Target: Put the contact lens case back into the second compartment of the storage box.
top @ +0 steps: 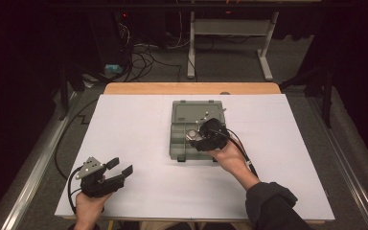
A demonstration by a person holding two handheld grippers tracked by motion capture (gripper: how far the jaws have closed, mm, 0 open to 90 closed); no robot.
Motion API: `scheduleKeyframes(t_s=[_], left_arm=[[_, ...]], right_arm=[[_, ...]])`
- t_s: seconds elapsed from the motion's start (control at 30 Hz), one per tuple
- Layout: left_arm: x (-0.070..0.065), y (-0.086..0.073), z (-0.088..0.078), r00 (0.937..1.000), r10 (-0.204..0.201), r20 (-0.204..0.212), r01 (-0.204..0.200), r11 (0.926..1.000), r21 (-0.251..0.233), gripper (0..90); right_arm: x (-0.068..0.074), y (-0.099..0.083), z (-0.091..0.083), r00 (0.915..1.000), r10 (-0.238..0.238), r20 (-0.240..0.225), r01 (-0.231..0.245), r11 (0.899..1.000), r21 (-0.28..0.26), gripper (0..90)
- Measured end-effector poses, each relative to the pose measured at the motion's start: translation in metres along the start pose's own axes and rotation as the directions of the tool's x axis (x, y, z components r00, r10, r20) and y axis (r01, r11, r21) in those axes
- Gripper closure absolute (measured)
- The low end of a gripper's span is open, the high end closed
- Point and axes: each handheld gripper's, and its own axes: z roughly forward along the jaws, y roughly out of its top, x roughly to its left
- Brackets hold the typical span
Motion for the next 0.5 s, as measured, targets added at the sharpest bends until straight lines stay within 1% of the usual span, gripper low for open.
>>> scheduleKeyframes(t_s=[0.17, 0.33, 0.5], left_arm=[[0.001, 0.0, 0.0, 1.0, 0.001, 0.0, -0.001, 1.0, -0.002, 34.2], [0.0, 0.0, 0.0, 1.0, 0.001, -0.001, -0.001, 1.0, -0.002, 34.3], [0.001, 0.0, 0.0, 1.0, -0.001, -0.001, 0.001, 1.0, -0.002, 34.2]], right_arm=[[-0.008, 0.004, 0.003, 0.9995, 0.027, 0.019, -0.027, 1.0, 0.001, 49.6], [-0.014, 0.008, 0.006, 0.9986, 0.04, 0.033, -0.041, 0.999, 0.011, 49.5], [-0.024, 0.013, 0.015, 0.9961, 0.07, 0.053, -0.072, 0.997, 0.034, 49.5]])
